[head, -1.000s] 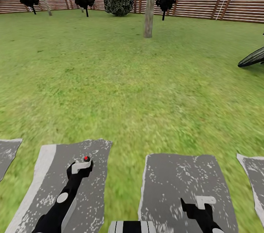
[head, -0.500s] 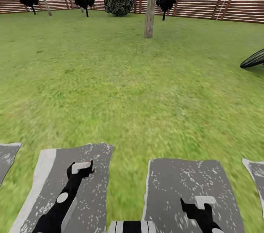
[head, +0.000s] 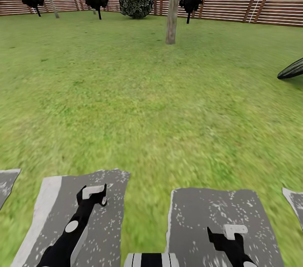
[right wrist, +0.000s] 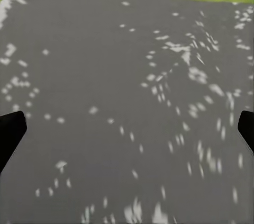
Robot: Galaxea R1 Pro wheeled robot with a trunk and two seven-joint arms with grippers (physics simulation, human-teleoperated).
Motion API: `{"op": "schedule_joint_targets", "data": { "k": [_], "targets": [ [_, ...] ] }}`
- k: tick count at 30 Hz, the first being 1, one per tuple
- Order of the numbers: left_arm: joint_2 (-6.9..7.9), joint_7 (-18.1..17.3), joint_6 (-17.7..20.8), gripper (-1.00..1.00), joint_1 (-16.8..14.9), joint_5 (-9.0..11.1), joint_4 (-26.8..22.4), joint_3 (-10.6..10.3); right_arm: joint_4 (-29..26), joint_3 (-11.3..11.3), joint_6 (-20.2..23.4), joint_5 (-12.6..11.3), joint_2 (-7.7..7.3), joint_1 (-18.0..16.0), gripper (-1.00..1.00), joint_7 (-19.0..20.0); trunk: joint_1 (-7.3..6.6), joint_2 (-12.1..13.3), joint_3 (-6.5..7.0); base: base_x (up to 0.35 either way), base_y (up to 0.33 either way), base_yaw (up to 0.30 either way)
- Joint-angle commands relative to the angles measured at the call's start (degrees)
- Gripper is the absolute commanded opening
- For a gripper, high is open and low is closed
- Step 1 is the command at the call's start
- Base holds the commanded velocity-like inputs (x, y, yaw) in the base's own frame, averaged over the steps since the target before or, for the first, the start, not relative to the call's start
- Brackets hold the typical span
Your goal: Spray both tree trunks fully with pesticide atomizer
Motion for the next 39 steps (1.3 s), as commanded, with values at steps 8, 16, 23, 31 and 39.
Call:
{"op": "schedule_joint_targets", "data": {
  "k": [8,16,23,31,39],
  "targets": [
    [0.01,0.0,0.0,1.0,0.0,0.0,0.0,0.0,0.0,0.0,0.0,0.0,0.0,0.0,1.0,0.0,0.0,0.0,0.0,0.092,0.0,0.0],
    [0.04,0.0,0.0,1.0,0.0,0.0,-0.1,0.0,0.0,-0.1,0.0,0.0,0.0,0.0,1.0,0.0,0.08,0.0,-0.81,0.002,0.0,0.0],
    [0.08,0.0,0.0,1.0,0.0,0.0,0.0,0.0,0.0,-0.1,0.0,0.0,-0.01,0.0,1.0,0.0,0.26,-0.1,-2.94,0.0,0.0,0.0],
    [0.09,0.0,0.0,1.0,0.0,0.0,0.0,0.0,0.0,-0.1,0.0,0.0,0.0,0.0,1.0,0.0,0.46,-0.2,-5.44,0.0,0.0,0.0],
    [0.09,0.0,0.0,1.0,0.0,0.0,0.0,0.0,0.0,-0.1,0.0,0.0,0.0,0.0,1.0,0.0,0.67,-0.3,-7.94,0.0,0.0,0.0]
  ]
}}
